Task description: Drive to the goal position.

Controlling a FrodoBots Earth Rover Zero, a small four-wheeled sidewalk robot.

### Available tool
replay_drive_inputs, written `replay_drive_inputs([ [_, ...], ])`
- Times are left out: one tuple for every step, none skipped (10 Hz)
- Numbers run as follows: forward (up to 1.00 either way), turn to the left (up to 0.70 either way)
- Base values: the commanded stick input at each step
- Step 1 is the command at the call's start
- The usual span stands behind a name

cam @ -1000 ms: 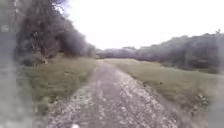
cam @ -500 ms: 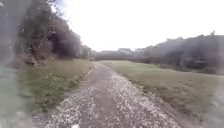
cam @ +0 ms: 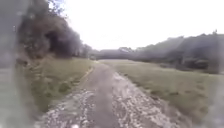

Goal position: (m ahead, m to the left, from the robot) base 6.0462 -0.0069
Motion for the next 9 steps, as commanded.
replay_drive_inputs([
  [1.0, 0.01],
  [1.0, 0.01],
  [1.0, 0.01],
  [1.0, 0.01],
  [1.0, 0.01],
  [1.0, 0.01],
  [1.0, 0.01],
  [1.0, 0.01],
  [1.0, 0.06],
])
